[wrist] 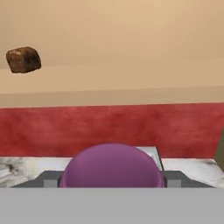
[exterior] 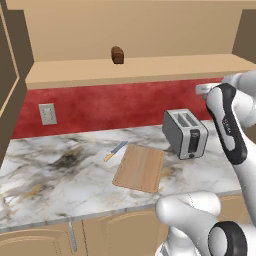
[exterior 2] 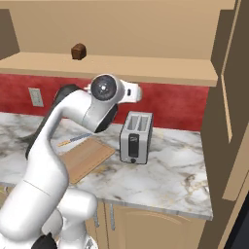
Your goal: Pick the bread, place it on the cutting board, pick the jam, place it on the counter, and close the cabinet.
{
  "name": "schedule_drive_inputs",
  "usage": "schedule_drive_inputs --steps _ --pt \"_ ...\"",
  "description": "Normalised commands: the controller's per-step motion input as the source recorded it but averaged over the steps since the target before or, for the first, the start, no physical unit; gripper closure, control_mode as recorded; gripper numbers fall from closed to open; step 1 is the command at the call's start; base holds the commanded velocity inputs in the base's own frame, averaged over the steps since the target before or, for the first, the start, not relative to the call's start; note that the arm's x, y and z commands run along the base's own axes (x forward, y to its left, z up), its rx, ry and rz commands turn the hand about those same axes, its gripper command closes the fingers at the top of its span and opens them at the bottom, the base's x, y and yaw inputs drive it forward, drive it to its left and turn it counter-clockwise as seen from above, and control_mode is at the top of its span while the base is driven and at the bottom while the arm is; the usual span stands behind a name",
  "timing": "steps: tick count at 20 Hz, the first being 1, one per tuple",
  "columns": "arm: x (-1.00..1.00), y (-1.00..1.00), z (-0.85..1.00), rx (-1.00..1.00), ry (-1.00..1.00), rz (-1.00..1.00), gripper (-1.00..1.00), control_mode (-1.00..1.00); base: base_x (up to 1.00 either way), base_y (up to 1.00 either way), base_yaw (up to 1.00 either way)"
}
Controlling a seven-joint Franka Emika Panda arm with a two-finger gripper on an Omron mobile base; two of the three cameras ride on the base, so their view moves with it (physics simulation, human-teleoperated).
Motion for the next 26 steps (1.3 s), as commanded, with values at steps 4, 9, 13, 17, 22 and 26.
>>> schedule_drive_inputs --steps 4,9,13,17,22,26 --pt "-0.57 -0.49 -0.30 0.00 0.00 0.00 1.00 -1.00 0.00 0.00 0.00" --pt "-0.56 -0.52 -0.34 0.00 0.00 0.00 1.00 -1.00 0.00 0.00 0.00" --pt "-0.37 -0.48 -0.32 0.00 -0.01 0.00 1.00 -1.00 0.00 0.00 0.00" --pt "-0.16 -0.41 -0.28 0.00 -0.02 0.00 1.00 -1.00 0.00 0.00 0.00" --pt "-0.06 -0.39 -0.25 0.02 -0.01 0.00 1.00 -1.00 0.00 0.00 0.00" --pt "0.00 -0.31 -0.23 0.00 -0.01 0.00 1.00 -1.00 0.00 0.00 0.00"
